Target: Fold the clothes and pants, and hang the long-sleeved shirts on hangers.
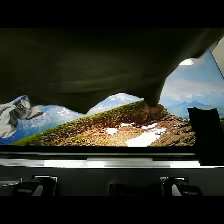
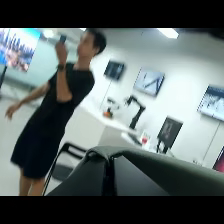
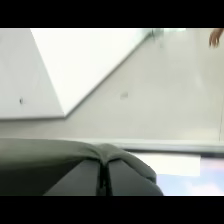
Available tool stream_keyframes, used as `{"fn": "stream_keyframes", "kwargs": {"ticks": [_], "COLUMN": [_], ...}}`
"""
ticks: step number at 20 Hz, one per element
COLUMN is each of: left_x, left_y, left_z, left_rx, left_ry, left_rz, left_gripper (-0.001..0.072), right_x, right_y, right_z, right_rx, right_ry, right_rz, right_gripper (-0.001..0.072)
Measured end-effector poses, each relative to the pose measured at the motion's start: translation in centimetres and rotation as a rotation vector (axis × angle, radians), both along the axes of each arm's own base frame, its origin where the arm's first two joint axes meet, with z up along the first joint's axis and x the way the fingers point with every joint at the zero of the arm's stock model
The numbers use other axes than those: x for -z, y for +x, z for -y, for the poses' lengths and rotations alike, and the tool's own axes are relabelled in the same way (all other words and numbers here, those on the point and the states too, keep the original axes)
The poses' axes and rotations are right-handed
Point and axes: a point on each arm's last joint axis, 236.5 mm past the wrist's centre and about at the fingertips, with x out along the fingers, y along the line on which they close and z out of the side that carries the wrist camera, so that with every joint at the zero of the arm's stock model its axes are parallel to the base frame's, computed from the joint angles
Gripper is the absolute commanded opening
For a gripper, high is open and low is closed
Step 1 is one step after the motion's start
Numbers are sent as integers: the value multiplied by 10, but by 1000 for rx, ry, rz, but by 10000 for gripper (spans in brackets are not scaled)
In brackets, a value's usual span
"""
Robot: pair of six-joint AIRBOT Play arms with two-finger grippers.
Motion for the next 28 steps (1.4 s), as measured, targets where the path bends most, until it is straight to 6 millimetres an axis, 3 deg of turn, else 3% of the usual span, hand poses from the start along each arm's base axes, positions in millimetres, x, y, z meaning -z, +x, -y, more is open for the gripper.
{"fn": "stream_keyframes", "kwargs": {"ticks": [2, 4, 7, 9, 11, 12, 14, 15, 16, 17, 18, 20, 22, 24, 28], "left_x": [-8, 1, 62, 129, 212, 257, 343, 377, 409, 434, 450, 471, 481, 488, 495], "left_y": [-6, 7, 64, 113, 156, 173, 190, 193, 193, 193, 192, 190, 190, 189, 184], "left_z": [-3, -1, 11, 20, 27, 30, 37, 40, 45, 48, 50, 50, 43, 34, 21], "left_rx": [-12, -25, -5, 31, 73, 96, 142, 166, 192, 213, 227, 242, 244, 243, 252], "left_ry": [-2, 35, 137, 191, 222, 218, 197, 173, 156, 130, 114, 94, 88, 83, 100], "left_rz": [23, -10, -207, -400, -620, -740, -973, -1068, -1156, -1230, -1277, -1336, -1362, -1382, -1403], "left_gripper": [20, 20, 21, 22, 23, 22, 22, 22, 22, 22, 22, 22, 23, 23, 23], "right_x": [-15, -17, 24, 74, 143, 179, 257, 298, 331, 362, 389, 428, 464, 491, 549], "right_y": [-8, 0, 57, 115, 176, 204, 240, 250, 253, 252, 246, 222, 185, 143, 55], "right_z": [4, 11, 22, 29, 32, 31, 25, 19, 13, 8, 4, 4, 18, 32, 35], "right_rx": [23, 47, 68, 61, 40, 23, -16, -42, -69, -93, -117, -149, -149, -153, -164], "right_ry": [18, 20, 2, 28, 98, 153, 248, 289, 315, 329, 324, 236, 73, -50, -97], "right_rz": [55, 61, -76, -231, -424, -520, -733, -848, -948, -1044, -1137, -1288, -1452, -1601, -1843], "right_gripper": [35, 35, 36, 36, 38, 38, 39, 76, 264, 503, 564, 565, 578, 690, 667]}}
